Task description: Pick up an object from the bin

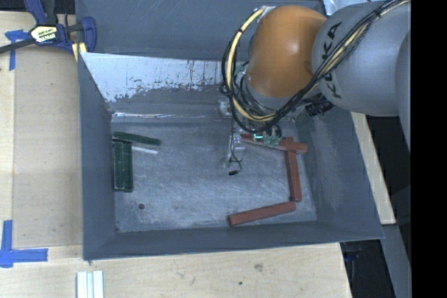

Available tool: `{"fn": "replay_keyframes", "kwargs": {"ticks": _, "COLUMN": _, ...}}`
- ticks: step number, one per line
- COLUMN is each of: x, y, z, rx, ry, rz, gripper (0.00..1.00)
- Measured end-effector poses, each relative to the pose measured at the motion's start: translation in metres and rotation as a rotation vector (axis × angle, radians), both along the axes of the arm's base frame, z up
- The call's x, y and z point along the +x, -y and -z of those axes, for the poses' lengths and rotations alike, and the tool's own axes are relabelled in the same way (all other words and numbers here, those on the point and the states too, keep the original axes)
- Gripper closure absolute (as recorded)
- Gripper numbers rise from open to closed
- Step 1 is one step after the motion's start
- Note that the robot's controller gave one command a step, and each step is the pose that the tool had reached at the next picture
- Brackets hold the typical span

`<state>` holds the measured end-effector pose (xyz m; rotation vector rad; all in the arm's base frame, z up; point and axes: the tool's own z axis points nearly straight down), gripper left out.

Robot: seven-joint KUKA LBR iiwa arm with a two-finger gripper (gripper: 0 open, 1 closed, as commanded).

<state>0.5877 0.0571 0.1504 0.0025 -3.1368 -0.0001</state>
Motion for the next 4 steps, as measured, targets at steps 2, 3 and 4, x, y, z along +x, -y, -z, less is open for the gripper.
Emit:
{"fn": "replay_keyframes", "kwargs": {"ticks": 2, "x": 0.004, "y": 0.005, "z": 0.000, "rx": 0.003, "ry": 0.013, "rz": 0.003, "gripper": 0.00}}
{"fn": "replay_keyframes", "kwargs": {"ticks": 3, "x": 0.006, "y": 0.022, "z": 0.018, "rx": -0.004, "ry": 0.004, "rz": -0.026, "gripper": 0.00}}
{"fn": "replay_keyframes", "kwargs": {"ticks": 4, "x": 0.027, "y": 0.044, "z": 0.055, "rx": 0.002, "ry": 0.015, "rz": -0.050, "gripper": 0.00}}
